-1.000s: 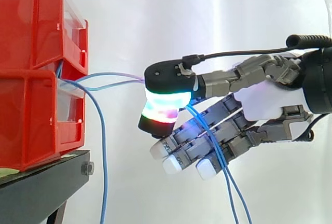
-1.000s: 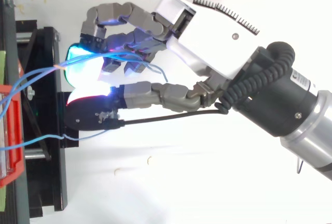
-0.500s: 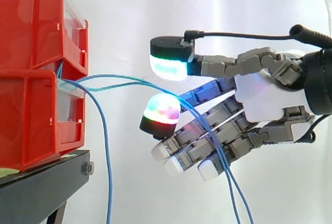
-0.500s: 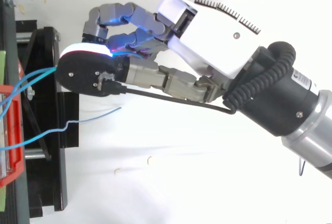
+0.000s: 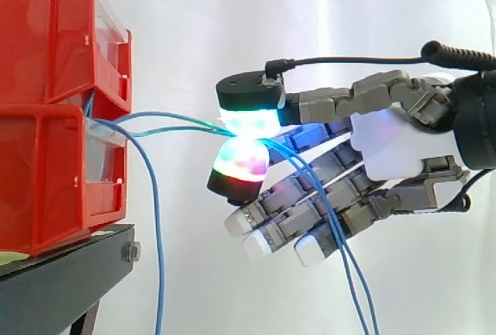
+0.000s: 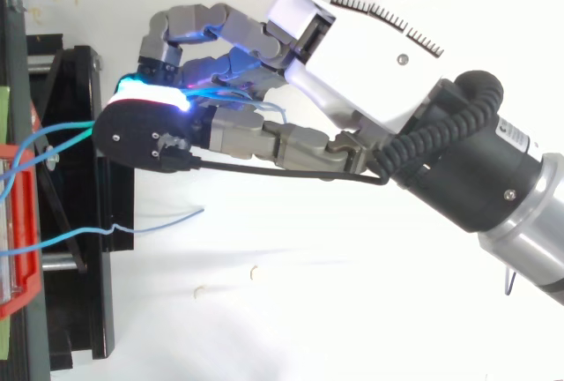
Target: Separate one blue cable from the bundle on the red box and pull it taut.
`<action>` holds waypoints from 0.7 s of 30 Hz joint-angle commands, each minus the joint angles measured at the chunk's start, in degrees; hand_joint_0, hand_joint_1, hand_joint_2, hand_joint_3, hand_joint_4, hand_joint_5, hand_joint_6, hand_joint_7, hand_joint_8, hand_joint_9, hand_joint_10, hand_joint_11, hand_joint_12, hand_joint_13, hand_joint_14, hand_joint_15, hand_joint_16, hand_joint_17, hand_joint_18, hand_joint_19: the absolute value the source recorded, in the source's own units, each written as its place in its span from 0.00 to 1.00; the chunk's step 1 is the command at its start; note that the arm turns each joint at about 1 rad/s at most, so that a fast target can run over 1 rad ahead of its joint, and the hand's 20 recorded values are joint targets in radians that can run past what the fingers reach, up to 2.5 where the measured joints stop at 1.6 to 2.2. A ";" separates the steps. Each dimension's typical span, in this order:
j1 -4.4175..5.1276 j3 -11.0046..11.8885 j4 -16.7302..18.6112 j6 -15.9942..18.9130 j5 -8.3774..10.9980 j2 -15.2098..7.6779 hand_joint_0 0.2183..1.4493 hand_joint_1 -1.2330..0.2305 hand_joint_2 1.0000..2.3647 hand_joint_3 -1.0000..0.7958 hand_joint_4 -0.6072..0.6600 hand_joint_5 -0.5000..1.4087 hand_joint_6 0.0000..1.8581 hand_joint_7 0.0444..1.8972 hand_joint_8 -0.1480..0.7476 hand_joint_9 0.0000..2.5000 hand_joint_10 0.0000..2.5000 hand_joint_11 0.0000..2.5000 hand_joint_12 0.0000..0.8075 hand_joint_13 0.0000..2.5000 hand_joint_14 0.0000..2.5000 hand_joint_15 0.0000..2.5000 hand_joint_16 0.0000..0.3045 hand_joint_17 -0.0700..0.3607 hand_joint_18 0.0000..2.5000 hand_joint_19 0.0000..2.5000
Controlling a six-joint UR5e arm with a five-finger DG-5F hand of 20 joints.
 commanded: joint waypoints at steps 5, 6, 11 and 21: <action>0.00 0.95 -2.17 0.79 0.00 0.09 0.44 0.23 0.01 0.40 0.65 0.22 0.27 0.66 0.52 0.40 0.00 0.18 0.42 0.34 0.00 0.15 0.12 0.36 0.37 0.19; 0.00 1.04 -2.52 0.97 0.00 0.00 0.45 0.22 0.01 0.38 0.64 0.22 0.27 0.67 0.51 0.39 0.00 0.18 0.42 0.34 0.00 0.14 0.12 0.36 0.36 0.19; 0.00 1.74 -6.83 3.60 -0.09 0.00 0.46 0.19 0.00 0.31 0.62 0.21 0.28 0.68 0.50 0.38 0.00 0.18 0.42 0.33 0.00 0.14 0.12 0.36 0.36 0.18; 0.00 1.74 -9.82 5.89 -0.26 0.00 0.25 0.31 0.00 0.28 0.67 0.21 0.33 0.60 0.55 0.39 0.00 0.18 0.44 0.34 0.00 0.15 0.14 0.38 0.38 0.20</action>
